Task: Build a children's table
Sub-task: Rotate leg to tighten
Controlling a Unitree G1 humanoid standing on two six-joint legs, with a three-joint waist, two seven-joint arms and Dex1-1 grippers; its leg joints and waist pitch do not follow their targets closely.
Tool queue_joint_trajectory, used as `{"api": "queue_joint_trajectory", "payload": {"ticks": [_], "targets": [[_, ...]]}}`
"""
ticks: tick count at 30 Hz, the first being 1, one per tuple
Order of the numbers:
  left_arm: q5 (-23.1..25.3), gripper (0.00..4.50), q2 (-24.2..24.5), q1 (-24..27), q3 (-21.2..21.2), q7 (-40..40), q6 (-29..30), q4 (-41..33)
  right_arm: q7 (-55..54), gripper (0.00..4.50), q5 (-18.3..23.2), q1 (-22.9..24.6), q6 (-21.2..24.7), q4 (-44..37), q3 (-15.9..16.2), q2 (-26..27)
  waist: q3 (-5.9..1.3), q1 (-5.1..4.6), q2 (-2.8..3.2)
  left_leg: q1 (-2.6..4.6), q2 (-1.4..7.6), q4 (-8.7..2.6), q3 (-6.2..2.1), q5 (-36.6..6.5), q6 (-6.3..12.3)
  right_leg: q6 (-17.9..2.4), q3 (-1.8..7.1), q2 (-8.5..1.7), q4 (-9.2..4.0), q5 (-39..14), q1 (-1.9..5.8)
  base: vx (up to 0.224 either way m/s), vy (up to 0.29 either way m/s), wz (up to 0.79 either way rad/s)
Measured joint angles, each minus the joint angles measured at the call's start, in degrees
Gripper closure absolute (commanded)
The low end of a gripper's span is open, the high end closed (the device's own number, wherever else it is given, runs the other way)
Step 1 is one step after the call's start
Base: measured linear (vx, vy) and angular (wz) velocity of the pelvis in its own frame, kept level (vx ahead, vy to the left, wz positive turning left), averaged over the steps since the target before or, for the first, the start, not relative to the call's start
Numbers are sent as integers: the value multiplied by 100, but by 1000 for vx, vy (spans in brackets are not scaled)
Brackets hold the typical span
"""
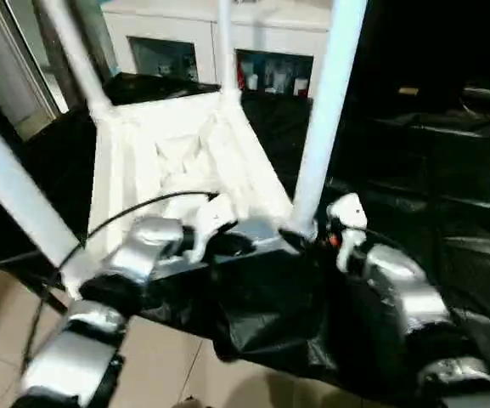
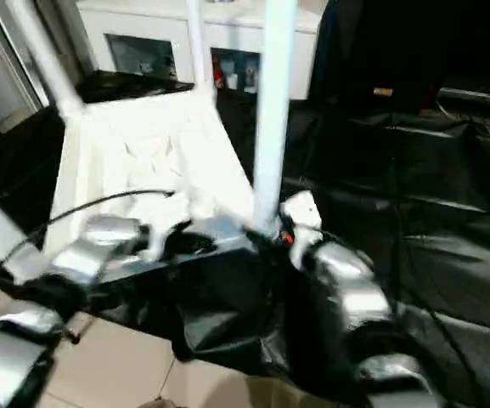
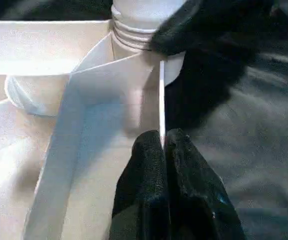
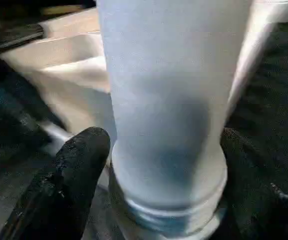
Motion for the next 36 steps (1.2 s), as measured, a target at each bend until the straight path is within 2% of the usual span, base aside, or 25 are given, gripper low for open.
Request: {"api": "queue_joint_trajectory", "payload": {"ticks": [4, 7, 9, 15, 23, 27, 31, 36], "targets": [[-132, 450, 160, 89, -20, -548, -4, -165, 710, 97, 189, 22, 199, -200, 120, -175, -1, 27, -1, -37, 1, 5, 0, -10, 17, -7, -2, 0, 3, -16, -27, 0, 0, 0], [-186, 450, 194, 129, -85, -880, 0, -317, 1199, 97, 328, 35, 359, -361, 186, -291, -1, 137, -1, -94, 4, 30, 0, -16, 28, -10, -3, 0, 25, -17, -87, 0, 0, 0], [-199, 450, 224, 146, -104, -1041, 5, -363, 1380, 128, 373, 38, 401, -387, 260, -311, -1, 184, -1, -114, 8, 46, 0, -17, 31, -10, -3, -1, 39, -18, -106, 0, 0, 0], [-198, 450, 226, 178, -137, -1152, 7, -401, 1566, 173, 418, 108, 504, -463, 289, -400, -1, 218, -1, -121, 10, 70, -1, -17, 31, -10, -3, -3, 43, -8, -104, 0, 0, 0], [-129, 450, 155, 202, -139, -1033, -27, -420, 1486, 185, 404, 212, 496, -550, 282, -389, -6, 264, 5, -117, 10, 69, -1, -17, 31, -8, -3, -4, 42, -7, -98, 0, 0, 0], [-8, 450, -19, 117, -126, -462, -53, -196, 673, 185, 298, 232, 395, -418, 88, -181, -7, 261, 4, -62, 10, 64, 0, -17, 16, 1, -3, -5, 31, 7, -47, 0, 0, 0], [151, 450, -330, -79, -112, 308, 38, 127, -586, 185, 162, 95, 332, -79, -241, 192, 3, 161, -9, 16, 3, 27, 2, -23, -23, 28, 0, -6, -10, 3, 28, 0, 0, 0], [261, 450, -669, -226, -78, 964, 155, 358, -1886, 186, 30, 4, 358, 41, -506, 600, 3, 134, -9, 47, -1, -6, 2, -21, -25, 29, -1, -5, -49, 4, 64, 0, 0, 0]]}}
